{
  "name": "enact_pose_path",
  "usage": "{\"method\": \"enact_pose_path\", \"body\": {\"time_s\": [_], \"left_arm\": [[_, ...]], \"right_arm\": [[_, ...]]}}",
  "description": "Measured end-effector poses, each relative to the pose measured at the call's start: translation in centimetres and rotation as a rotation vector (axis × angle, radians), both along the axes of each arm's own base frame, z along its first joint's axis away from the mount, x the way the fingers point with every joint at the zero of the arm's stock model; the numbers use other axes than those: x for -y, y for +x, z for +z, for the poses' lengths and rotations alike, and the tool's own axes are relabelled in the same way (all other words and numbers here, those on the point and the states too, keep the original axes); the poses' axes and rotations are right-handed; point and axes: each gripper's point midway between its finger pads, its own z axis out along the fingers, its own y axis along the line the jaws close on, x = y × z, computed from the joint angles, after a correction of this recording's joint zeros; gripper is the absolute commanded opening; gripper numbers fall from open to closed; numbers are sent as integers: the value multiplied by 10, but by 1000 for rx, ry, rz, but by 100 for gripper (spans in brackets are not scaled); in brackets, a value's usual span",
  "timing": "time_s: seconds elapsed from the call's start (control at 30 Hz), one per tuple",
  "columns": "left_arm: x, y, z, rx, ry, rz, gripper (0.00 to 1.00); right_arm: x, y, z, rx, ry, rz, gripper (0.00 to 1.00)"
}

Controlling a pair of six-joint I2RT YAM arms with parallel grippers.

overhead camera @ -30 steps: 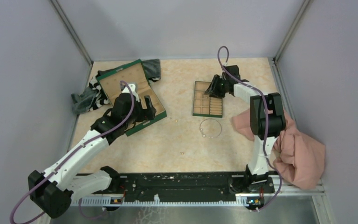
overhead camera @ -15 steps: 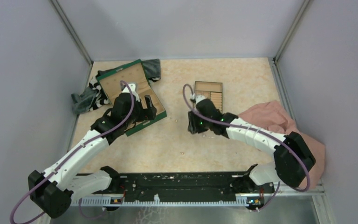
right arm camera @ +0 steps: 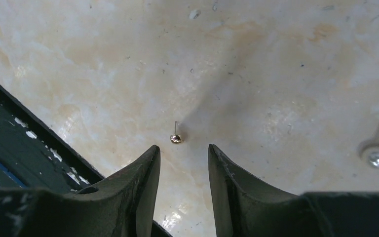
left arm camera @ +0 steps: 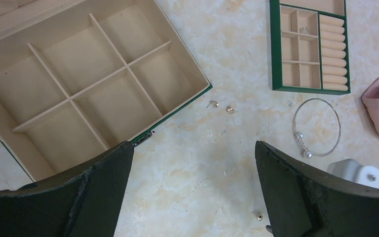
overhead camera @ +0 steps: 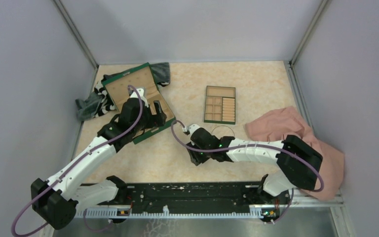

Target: Organize the mixed jewelry

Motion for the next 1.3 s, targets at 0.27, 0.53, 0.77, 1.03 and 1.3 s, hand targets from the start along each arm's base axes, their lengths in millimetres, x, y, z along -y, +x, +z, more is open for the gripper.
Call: {"method": "enact_pose_path", "body": {"time_s": [0.27, 0.53, 0.77, 1.03, 1.3], "left_arm": [[-2, 0, 2, 7, 0, 9, 99], [-5, 1, 4, 16, 5, 23, 99], [-5, 1, 4, 17, 5, 23, 99], [-6, 0, 4, 19, 4, 24, 99], [-6, 0, 4, 20, 4, 24, 99]], "right_arm": [[-4, -7, -26, -14, -63, 54, 40], [-11, -13, -27, 2, -59, 79, 36], [-16, -13, -30, 26, -85, 81, 28], [-14, -8, -31, 67, -116, 55, 18], [-12, -6, -31, 70, -121, 25, 7]]}}
